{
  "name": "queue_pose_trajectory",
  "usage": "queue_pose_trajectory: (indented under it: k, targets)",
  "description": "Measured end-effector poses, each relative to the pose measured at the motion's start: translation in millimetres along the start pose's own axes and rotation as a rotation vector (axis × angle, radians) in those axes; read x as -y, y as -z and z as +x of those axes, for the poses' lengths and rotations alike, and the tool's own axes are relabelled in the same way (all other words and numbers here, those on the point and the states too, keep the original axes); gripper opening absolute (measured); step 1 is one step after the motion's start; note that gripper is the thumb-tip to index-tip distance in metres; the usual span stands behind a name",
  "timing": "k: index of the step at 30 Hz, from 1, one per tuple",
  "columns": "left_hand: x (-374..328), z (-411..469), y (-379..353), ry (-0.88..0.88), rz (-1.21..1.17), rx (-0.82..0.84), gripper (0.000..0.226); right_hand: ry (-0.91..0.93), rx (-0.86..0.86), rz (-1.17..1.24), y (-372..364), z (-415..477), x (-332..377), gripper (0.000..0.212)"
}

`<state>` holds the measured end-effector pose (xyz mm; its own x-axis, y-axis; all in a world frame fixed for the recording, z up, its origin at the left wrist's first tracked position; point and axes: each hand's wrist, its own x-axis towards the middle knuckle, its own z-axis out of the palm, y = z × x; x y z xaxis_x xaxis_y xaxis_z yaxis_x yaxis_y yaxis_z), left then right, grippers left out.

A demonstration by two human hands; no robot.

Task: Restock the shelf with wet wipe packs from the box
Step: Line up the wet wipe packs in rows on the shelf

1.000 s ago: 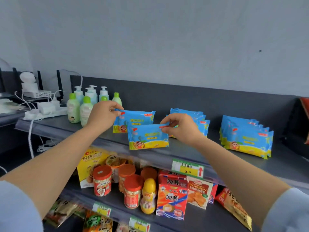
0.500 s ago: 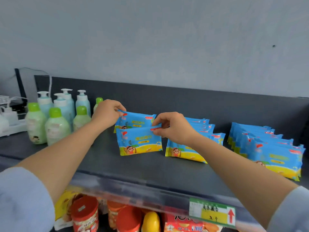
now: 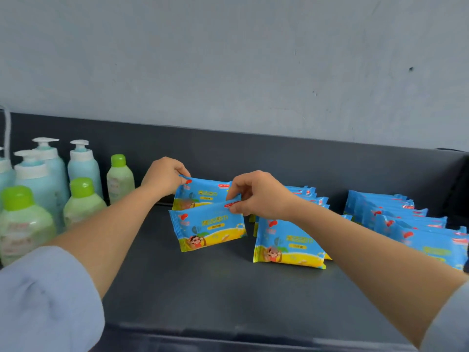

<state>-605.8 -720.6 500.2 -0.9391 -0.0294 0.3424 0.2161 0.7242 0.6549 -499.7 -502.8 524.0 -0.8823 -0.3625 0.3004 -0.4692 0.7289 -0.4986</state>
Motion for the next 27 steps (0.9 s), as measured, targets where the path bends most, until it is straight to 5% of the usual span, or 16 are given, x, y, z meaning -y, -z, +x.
queue_pose_trajectory:
  k: [27]
  targets:
    - [16.3, 25.8, -27.7, -0.098, 0.225, -0.131, 0.014, -0.102, 0.087, -0.287, -4.9, 35.3, -12.1, 0.018]
